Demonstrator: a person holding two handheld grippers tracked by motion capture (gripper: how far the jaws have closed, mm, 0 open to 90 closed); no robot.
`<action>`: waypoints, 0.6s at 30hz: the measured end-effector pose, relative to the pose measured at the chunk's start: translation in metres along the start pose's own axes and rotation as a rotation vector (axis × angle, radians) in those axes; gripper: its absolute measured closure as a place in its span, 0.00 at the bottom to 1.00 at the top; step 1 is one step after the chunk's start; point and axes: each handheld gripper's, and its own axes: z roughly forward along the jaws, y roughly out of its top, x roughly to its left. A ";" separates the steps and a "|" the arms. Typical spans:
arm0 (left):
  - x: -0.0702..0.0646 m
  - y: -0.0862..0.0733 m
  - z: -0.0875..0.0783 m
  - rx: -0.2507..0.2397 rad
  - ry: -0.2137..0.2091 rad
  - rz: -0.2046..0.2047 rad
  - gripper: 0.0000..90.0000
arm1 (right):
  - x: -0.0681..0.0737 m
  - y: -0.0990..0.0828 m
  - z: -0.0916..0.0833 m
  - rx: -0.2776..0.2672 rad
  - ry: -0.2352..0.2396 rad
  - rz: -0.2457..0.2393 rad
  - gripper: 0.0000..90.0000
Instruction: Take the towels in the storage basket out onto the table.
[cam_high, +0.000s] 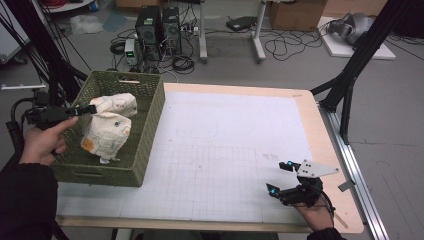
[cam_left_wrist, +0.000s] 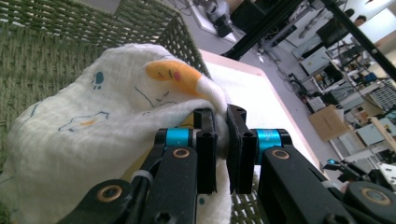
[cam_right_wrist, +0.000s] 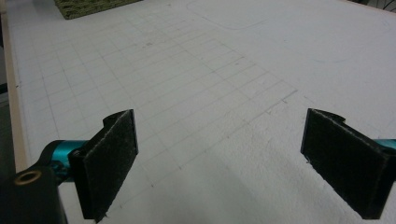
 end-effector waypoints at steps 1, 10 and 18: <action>0.000 0.001 0.000 -0.005 -0.007 -0.003 0.92 | 0.000 0.000 0.000 0.002 0.002 0.001 0.11; -0.012 0.012 -0.005 -0.048 -0.068 -0.007 0.92 | -0.001 0.000 0.001 0.002 0.004 0.002 0.11; -0.027 0.021 -0.002 -0.055 -0.107 0.004 0.92 | -0.002 0.000 0.001 0.002 0.005 0.001 0.11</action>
